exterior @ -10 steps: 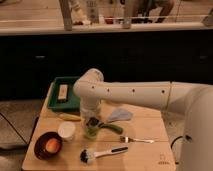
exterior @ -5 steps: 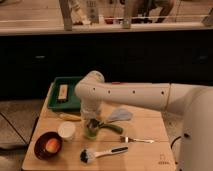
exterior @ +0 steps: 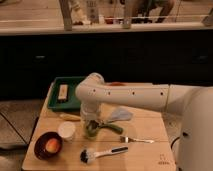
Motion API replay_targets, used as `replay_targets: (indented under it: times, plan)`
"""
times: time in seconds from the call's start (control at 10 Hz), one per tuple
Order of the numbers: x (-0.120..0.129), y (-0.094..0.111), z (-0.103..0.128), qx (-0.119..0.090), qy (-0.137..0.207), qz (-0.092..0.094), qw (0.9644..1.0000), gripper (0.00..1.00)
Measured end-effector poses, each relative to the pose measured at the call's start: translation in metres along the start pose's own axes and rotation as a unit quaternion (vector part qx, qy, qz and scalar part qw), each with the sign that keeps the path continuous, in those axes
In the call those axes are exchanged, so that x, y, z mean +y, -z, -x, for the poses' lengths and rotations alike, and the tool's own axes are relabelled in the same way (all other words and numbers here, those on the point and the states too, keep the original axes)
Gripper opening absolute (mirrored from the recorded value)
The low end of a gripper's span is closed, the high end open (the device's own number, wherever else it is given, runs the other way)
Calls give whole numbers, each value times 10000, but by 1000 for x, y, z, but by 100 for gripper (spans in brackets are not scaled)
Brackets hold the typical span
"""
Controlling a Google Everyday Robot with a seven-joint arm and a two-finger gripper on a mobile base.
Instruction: Stack cups on top of each other
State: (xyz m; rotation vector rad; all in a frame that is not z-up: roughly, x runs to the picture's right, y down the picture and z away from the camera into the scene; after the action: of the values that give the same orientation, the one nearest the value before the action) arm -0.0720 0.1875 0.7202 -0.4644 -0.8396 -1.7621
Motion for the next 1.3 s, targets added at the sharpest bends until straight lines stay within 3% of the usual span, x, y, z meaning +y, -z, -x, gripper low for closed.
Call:
replay_targets:
  times: [0.5, 1.3]
  plan:
    - [-1, -1, 0, -3, -30, -7, 10000, 75]
    - [0, 3, -2, 10, 4, -22, 10000, 78]
